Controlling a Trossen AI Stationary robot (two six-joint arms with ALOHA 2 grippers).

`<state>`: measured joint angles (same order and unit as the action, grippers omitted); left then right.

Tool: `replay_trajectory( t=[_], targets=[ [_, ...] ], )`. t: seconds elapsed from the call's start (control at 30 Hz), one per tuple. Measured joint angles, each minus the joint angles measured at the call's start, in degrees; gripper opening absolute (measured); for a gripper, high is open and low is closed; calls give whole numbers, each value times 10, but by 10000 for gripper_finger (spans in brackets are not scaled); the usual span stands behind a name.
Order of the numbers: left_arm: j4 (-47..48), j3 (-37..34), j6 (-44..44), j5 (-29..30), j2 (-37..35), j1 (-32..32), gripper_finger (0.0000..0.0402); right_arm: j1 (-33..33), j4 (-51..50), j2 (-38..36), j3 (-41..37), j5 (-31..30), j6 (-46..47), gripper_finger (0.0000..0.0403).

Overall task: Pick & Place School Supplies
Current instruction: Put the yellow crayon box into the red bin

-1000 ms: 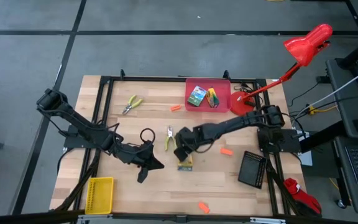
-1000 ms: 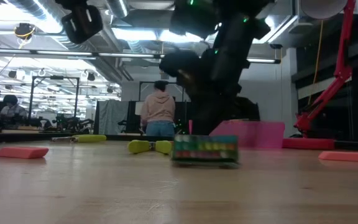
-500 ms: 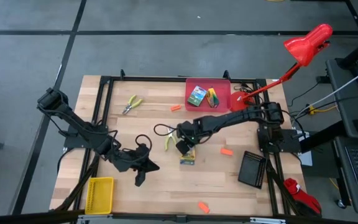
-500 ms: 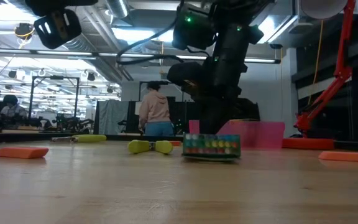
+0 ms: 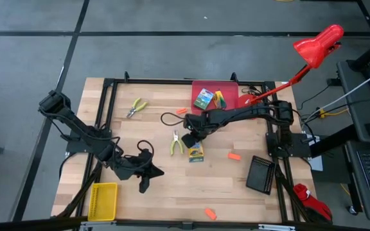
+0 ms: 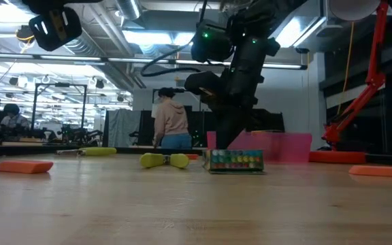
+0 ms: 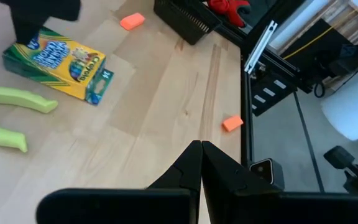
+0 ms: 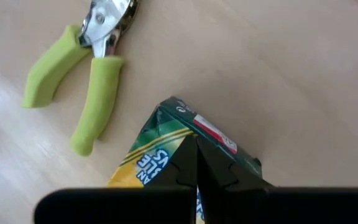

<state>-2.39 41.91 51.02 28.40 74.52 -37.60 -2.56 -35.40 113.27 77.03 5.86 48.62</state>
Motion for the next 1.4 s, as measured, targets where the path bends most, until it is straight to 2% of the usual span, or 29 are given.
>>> replay_trajectory(
  t=[0.33,1.4],
  targets=[
    [-6,0,16,28,0,-17,3,-27,5,-1,0,18,-14,0],
    [-6,0,19,43,1,-21,3,-7,42,3,2,34,-11,0]
  ],
)
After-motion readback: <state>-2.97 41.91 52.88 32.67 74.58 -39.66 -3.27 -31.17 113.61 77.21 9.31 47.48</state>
